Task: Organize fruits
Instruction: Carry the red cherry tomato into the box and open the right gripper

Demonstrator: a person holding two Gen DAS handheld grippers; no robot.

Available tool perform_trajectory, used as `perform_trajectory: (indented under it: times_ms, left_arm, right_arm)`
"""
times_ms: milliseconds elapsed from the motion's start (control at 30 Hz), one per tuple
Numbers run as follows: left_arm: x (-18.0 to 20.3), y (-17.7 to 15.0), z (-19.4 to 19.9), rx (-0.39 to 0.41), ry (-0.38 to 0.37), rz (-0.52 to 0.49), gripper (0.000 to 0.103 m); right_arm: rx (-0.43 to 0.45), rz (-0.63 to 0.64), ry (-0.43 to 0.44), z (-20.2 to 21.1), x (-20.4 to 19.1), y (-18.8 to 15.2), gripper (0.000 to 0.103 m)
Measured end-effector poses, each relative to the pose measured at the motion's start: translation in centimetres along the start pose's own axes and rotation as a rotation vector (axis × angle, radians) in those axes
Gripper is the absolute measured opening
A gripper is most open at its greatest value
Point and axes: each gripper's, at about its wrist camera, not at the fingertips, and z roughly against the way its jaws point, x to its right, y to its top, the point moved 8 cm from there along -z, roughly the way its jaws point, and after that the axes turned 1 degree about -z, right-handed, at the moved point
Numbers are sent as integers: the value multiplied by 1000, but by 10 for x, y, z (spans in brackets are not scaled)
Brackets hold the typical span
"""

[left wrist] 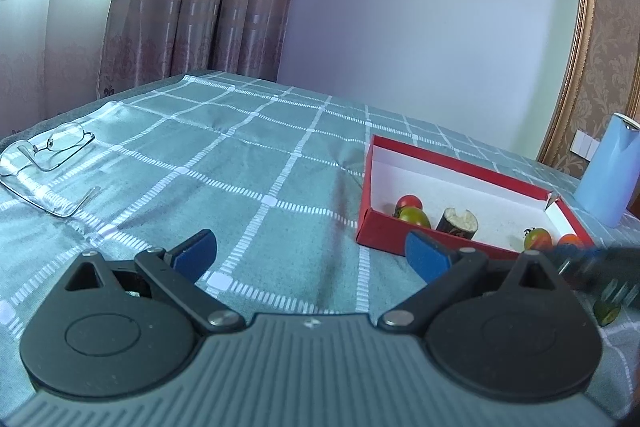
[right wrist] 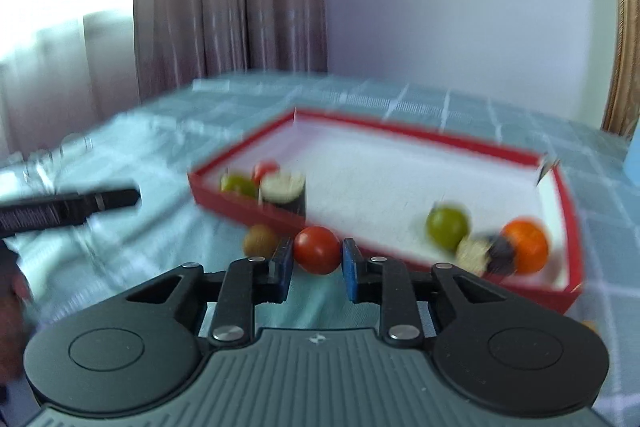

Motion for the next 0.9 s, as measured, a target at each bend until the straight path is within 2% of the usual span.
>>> perform_trajectory:
  times_ms: [100, 200, 267, 367, 533, 633, 733, 900]
  left_arm:
    - [0, 0, 0, 2, 5, -6, 100]
    - [1, 0, 0, 1, 4, -9, 100]
    - [1, 0, 0, 0, 4, -9, 100]
    - [1, -1, -1, -1, 5, -12, 100]
    - [0, -1, -1, -5, 4, -15, 100]
    - [0, -2, -3, -9, 5, -16, 100]
    - [1, -2, -4, -13, 12, -25, 100]
    - [1, -3, -4, -17, 17, -24, 100]
  right_arm:
    - [63, -15, -48, 17, 23, 21, 25]
    - [87, -114, -82, 28, 64, 34, 25]
    - [79, -157, -125, 31, 92, 34, 25]
    - [25, -209, -134, 24, 119, 22, 25]
    - [-33, -233, -145, 12, 131, 3, 25]
    - [-72, -206, -146, 6, 128, -9, 26]
    - [-94, -207, -198, 2, 134, -16, 26]
    - [-39, -280, -167, 24, 143, -10, 26]
